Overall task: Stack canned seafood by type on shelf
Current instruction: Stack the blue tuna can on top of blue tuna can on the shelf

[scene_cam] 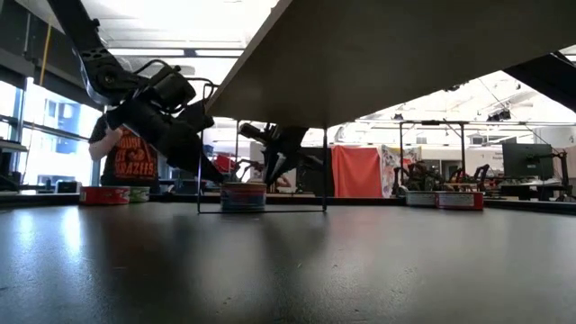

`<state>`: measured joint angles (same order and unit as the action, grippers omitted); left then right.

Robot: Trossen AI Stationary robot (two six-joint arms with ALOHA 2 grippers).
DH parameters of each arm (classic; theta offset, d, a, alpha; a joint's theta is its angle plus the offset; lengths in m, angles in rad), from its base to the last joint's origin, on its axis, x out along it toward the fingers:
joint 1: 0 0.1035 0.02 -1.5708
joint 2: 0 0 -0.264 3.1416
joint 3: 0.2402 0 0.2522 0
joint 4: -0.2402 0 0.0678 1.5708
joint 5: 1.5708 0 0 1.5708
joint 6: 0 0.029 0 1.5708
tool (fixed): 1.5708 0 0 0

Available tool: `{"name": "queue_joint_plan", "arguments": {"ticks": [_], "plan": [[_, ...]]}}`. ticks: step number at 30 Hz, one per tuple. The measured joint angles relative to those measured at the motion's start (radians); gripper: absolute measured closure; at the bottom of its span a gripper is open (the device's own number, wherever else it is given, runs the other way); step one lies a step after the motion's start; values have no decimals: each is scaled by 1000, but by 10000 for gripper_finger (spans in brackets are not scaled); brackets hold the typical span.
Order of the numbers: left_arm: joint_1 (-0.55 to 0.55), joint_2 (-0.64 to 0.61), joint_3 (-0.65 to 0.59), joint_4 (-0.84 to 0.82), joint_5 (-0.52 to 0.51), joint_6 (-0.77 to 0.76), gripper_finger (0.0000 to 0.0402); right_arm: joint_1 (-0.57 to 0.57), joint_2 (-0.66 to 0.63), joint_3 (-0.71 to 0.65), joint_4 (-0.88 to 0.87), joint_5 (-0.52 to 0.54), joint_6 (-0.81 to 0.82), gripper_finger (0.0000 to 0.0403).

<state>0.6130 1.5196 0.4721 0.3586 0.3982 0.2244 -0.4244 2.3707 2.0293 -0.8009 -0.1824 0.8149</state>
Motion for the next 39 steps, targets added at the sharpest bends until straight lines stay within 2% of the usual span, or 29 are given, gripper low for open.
{"name": "queue_joint_plan", "arguments": {"ticks": [6,18,27,35,39], "plan": [[-20,0,0,16,-79,-1,402,9,18,0,-47,0,-28,403],[-17,-31,-2,105,-151,-13,401,13,21,0,-47,-6,-55,403],[-32,9,0,49,-144,-37,402,12,21,0,-47,-6,-55,403],[-33,45,2,52,-138,-21,402,11,17,0,-47,-62,-53,403],[-33,49,2,41,-139,-30,402,13,15,48,-71,-62,-56,403]]}}
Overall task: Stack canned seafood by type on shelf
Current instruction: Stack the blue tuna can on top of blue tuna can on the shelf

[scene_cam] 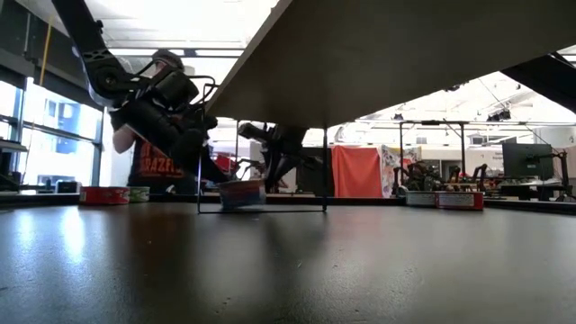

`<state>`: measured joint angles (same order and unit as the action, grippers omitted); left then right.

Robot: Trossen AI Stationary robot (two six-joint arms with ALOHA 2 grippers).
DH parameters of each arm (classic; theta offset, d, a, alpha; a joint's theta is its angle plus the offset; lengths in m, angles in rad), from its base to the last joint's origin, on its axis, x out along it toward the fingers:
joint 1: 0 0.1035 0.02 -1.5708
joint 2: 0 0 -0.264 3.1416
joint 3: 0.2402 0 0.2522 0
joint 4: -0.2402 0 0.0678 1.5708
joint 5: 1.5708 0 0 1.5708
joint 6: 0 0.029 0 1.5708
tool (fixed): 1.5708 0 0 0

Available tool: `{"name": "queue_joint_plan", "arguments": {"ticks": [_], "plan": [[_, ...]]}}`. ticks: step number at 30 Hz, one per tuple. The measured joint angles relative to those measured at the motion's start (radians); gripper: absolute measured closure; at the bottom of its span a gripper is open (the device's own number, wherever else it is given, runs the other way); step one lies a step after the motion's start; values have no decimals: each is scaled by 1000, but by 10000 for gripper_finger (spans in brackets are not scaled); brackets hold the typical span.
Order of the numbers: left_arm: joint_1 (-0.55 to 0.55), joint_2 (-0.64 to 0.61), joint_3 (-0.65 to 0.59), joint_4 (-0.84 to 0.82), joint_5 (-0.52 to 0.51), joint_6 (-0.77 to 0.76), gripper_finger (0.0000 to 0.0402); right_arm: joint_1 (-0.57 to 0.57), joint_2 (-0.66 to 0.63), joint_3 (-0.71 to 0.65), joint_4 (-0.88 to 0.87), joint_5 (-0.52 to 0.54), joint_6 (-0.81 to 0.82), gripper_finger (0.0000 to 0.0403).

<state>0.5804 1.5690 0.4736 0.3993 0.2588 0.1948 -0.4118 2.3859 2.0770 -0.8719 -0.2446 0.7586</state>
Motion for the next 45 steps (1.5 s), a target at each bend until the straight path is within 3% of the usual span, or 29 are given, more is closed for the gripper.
{"name": "queue_joint_plan", "arguments": {"ticks": [11,21,27,40,45], "plan": [[-15,15,-6,-30,-24,-34,401,13,-5,115,-5,-66,-25,403],[-84,54,-5,-14,-15,-99,401,13,-22,117,18,-32,-43,403],[-117,53,-4,78,-15,-112,401,-6,-81,117,25,18,-76,403],[-132,57,-3,227,-61,-114,401,-6,-105,116,26,8,-98,403],[-125,-31,-3,104,-59,-135,401,-8,-105,116,82,5,-105,403]]}}
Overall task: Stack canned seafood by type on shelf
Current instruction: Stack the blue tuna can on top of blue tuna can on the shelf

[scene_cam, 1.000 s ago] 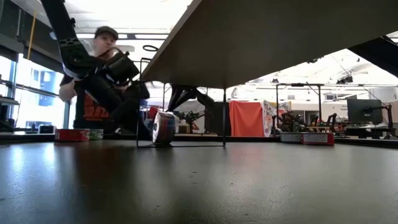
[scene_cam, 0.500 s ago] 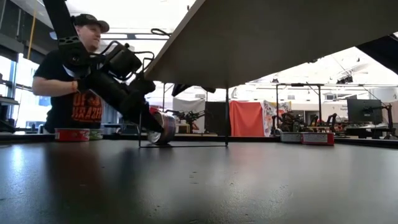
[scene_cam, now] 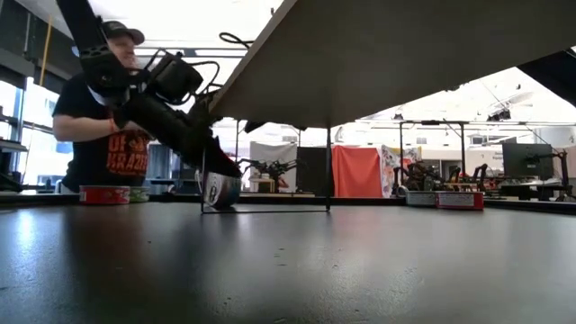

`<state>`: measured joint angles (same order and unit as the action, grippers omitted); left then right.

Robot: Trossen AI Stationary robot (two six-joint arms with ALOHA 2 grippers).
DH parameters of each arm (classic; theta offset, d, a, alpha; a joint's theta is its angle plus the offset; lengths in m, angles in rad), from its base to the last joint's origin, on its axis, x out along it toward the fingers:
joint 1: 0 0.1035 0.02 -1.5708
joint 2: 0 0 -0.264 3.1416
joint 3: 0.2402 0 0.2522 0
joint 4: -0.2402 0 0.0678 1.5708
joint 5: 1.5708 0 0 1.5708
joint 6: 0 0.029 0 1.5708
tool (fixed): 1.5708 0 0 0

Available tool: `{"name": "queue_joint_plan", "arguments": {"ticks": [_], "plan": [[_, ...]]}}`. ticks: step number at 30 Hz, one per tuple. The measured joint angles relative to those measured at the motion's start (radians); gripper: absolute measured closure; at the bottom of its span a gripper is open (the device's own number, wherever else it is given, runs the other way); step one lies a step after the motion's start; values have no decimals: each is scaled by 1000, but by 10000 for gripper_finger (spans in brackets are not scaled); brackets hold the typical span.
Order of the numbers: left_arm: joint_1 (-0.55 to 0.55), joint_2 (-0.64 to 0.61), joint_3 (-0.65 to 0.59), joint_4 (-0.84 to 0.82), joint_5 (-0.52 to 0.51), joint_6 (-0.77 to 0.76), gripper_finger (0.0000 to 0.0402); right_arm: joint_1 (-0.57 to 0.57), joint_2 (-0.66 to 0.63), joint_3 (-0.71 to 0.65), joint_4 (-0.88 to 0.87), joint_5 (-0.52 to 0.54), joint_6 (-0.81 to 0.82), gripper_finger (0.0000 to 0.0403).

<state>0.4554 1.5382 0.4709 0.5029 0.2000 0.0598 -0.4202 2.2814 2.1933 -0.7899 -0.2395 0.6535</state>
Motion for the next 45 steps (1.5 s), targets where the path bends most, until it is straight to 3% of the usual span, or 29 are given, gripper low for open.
{"name": "queue_joint_plan", "arguments": {"ticks": [4,8,10,14,21,40,45], "plan": [[42,-185,-1,-190,-15,-5,401,-6,0,0,51,-5,0,403],[132,-361,2,-184,-163,-9,401,-11,0,0,74,-6,0,403],[193,-386,21,-198,-172,-30,401,-11,0,0,76,-6,-6,403],[279,-303,60,-266,-133,-58,401,-12,0,0,78,-6,-7,403],[300,-138,134,-267,-105,-25,401,-12,0,0,85,-7,-7,402],[299,-129,149,-406,-85,66,401,14,0,-1,145,4,-68,401],[293,-130,149,-443,-51,49,401,32,-1,-1,119,22,-169,361]]}}
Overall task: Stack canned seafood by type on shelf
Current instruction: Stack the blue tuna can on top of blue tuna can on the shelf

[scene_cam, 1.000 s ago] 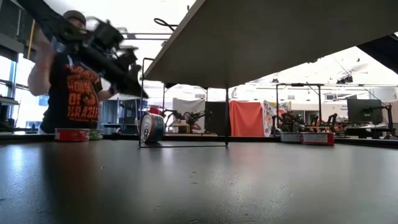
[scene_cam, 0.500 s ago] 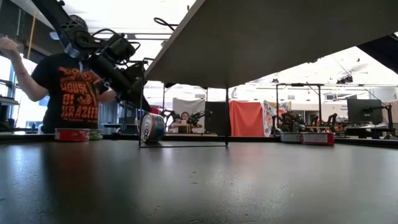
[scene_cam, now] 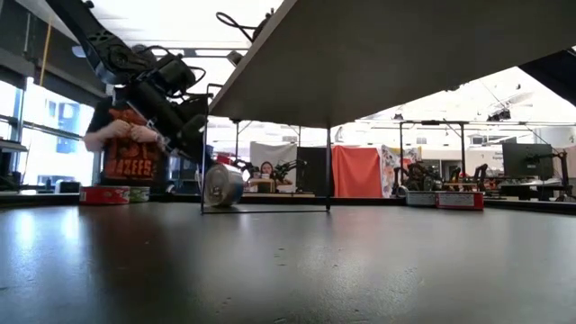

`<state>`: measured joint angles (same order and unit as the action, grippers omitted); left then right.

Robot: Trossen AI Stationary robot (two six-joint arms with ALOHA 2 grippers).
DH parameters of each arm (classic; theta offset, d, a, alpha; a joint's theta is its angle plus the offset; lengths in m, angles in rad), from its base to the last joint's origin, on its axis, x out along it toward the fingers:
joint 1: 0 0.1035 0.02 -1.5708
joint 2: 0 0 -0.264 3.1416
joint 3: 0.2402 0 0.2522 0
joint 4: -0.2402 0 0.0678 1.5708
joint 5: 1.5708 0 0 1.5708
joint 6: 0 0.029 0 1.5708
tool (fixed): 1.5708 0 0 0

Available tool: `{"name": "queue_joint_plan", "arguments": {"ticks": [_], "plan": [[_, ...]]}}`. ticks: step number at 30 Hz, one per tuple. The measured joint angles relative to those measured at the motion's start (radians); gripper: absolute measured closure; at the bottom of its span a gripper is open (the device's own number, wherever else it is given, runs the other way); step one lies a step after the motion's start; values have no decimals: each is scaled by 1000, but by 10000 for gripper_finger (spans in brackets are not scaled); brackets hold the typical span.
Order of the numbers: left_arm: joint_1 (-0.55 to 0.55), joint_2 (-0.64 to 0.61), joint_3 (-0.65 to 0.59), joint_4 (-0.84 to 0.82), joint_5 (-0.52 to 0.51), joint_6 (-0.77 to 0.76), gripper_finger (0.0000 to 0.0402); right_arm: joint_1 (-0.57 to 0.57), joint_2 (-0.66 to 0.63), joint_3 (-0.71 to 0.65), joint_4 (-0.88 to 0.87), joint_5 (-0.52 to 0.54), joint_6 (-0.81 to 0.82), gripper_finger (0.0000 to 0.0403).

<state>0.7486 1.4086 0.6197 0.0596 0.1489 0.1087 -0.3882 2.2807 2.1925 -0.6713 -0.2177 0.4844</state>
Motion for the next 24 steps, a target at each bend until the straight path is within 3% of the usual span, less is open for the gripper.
{"name": "queue_joint_plan", "arguments": {"ticks": [7,11,17,24], "plan": [[-37,0,-1,-35,17,-21,401,22,0,0,-29,90,-103,243],[-49,-2,-1,-35,30,-37,401,30,1,0,-80,109,-207,196],[-36,-61,-1,-35,28,-21,401,30,19,0,-78,114,-377,168],[-8,-244,-1,-67,105,-123,401,17,58,0,-82,111,-546,166]]}}
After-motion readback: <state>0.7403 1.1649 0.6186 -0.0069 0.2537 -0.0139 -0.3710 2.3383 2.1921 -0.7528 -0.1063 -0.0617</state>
